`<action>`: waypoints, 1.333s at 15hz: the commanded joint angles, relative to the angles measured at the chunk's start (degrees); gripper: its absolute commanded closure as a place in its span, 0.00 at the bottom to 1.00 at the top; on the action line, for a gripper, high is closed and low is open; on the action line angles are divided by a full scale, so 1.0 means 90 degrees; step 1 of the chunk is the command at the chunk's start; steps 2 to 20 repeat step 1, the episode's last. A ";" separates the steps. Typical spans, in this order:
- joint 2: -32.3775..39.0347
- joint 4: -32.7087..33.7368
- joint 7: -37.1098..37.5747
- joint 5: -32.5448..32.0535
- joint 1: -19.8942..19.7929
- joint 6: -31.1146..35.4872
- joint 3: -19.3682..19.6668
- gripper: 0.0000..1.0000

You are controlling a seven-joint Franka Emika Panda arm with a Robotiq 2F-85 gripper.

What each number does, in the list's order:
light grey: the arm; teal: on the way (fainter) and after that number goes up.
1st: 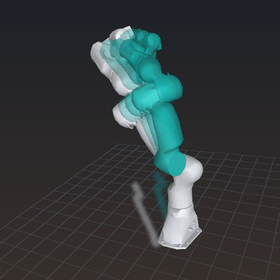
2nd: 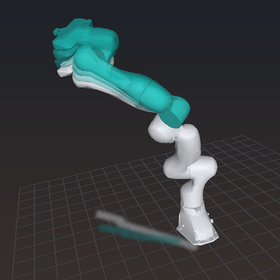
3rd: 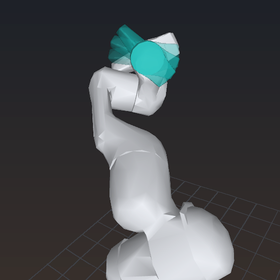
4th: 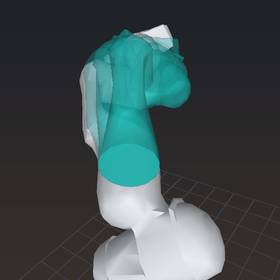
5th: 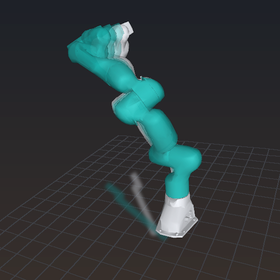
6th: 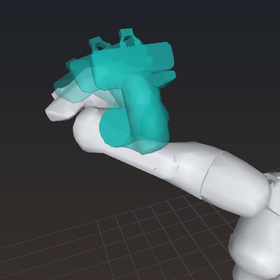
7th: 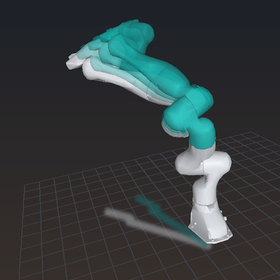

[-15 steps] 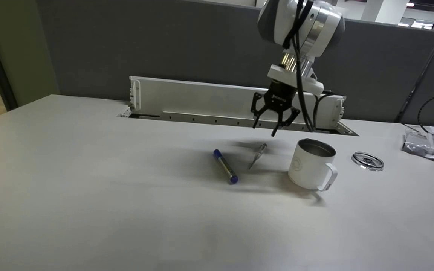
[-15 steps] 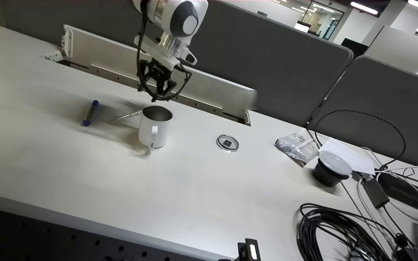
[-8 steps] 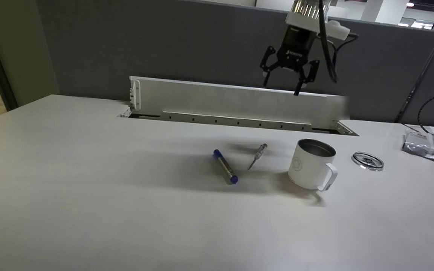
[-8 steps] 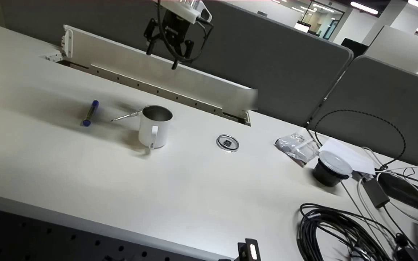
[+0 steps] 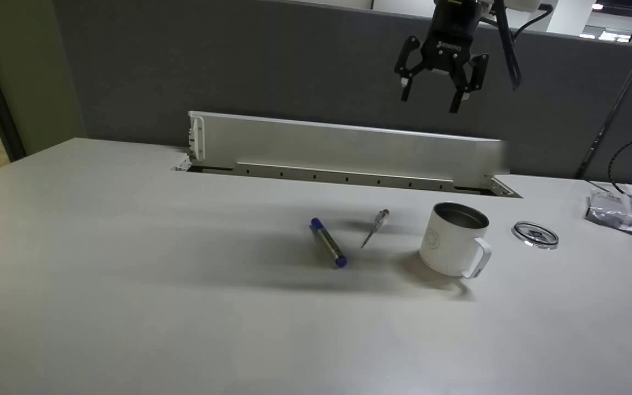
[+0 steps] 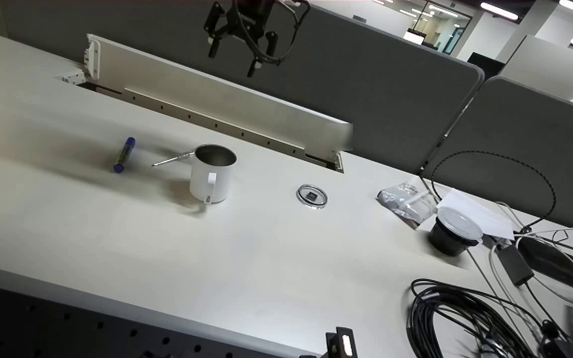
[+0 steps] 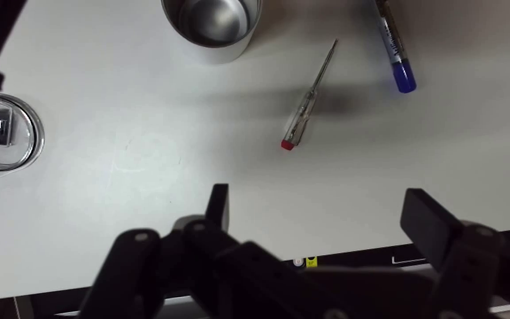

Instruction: Pick up the screwdriver from the white cup and put it on the table.

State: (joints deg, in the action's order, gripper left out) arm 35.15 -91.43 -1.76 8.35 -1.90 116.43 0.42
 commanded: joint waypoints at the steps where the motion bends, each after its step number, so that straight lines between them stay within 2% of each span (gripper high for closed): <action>1: 0.0024 0.0017 0.0018 -0.0033 -0.0039 -0.0015 -0.0053 0.00; 20: 0.0024 0.0017 0.0018 -0.0033 -0.0039 -0.0015 -0.0053 0.00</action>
